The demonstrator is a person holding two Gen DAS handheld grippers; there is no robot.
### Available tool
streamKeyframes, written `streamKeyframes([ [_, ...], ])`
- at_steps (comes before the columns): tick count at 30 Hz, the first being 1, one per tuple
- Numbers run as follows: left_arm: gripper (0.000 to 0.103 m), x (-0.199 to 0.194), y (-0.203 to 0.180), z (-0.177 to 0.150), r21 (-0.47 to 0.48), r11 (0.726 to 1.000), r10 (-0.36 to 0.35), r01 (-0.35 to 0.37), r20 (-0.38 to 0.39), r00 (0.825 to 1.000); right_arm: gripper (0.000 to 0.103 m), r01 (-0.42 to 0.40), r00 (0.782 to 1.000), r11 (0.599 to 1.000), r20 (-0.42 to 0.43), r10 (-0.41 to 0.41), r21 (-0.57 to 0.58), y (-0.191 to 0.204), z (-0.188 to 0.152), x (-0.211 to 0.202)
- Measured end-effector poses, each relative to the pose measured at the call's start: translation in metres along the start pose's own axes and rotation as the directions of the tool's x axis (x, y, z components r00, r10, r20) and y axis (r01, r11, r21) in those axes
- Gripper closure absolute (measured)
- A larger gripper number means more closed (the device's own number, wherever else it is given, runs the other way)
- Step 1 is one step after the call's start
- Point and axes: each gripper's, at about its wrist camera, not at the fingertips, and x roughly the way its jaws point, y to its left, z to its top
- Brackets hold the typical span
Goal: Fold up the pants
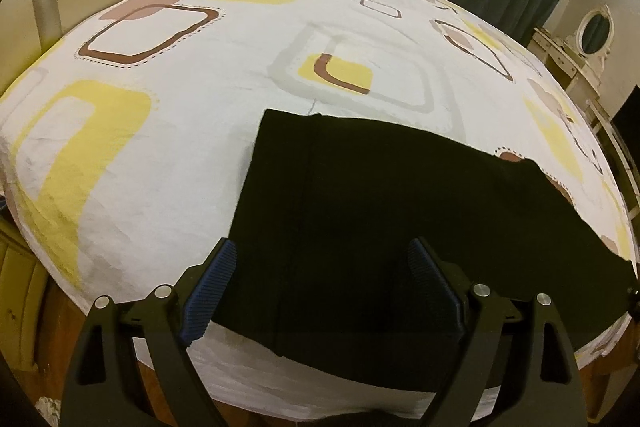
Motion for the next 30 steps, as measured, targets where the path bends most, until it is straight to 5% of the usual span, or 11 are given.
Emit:
streamKeyframes([
  [10,0.016,-0.018,-0.010,0.000,0.029,1.000,0.000,-0.001,0.022,1.000,0.083,-0.043,0.982,0.998,0.183,0.050,-0.040,0.071,-0.014,-0.050],
  [16,0.016,-0.018,-0.021,0.000,0.047,0.999,-0.012,0.011,0.020,1.000,0.084,-0.076,0.967,0.987,0.232,0.107,-0.141,0.145,-0.028,-0.073],
  [23,0.016,-0.021,-0.024,0.002,0.004,0.999,-0.049,0.049,0.023,0.999,0.084,-0.107,0.957,0.953,0.229,0.176,-0.284,0.244,-0.054,-0.074],
  [30,0.016,-0.027,-0.024,0.005,-0.023,0.998,-0.053,0.055,0.048,0.997,0.084,-0.095,0.975,0.900,0.143,0.171,-0.426,0.334,-0.096,-0.021],
])
